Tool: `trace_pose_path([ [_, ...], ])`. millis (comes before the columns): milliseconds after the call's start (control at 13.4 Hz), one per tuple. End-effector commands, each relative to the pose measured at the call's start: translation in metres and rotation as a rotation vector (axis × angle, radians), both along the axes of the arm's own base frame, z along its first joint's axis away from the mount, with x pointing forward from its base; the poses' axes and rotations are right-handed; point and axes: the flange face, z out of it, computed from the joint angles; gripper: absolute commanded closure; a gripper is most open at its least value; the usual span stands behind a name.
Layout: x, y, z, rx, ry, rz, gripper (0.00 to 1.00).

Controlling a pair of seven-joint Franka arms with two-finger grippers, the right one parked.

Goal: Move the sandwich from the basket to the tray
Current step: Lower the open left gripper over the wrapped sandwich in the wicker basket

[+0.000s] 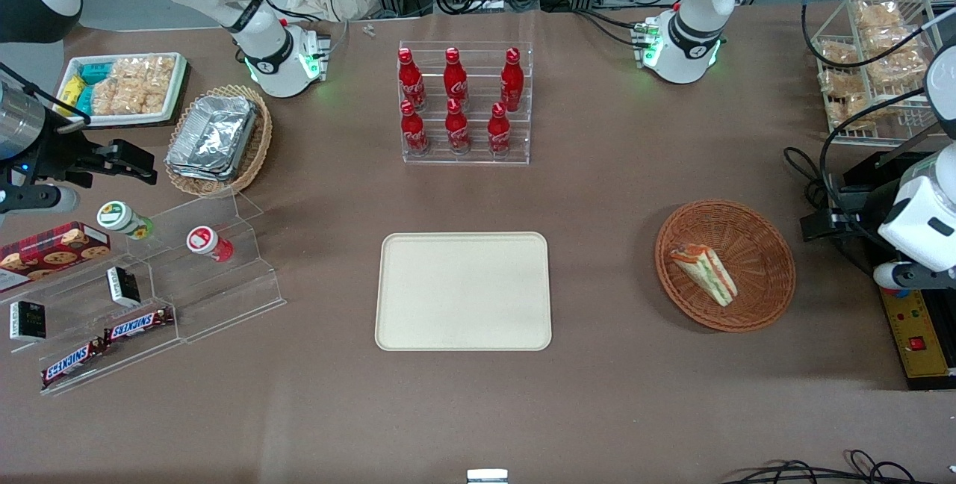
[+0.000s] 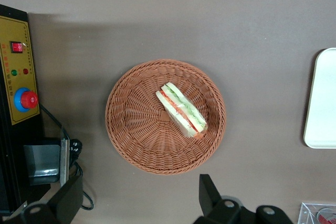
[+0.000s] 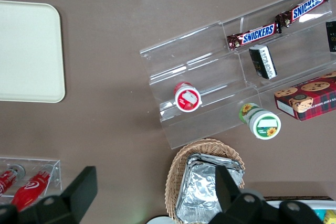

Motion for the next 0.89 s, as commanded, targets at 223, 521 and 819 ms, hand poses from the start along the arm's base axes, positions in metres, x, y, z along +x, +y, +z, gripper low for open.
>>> trace_pose_path([
  [223, 0.004, -0.003, 0.000, -0.007, -0.016, 0.015, 0.01],
  [521, -0.008, -0.008, -0.037, -0.007, 0.048, 0.032, 0.01],
  [819, -0.031, -0.015, -0.087, 0.006, -0.026, 0.221, 0.02],
])
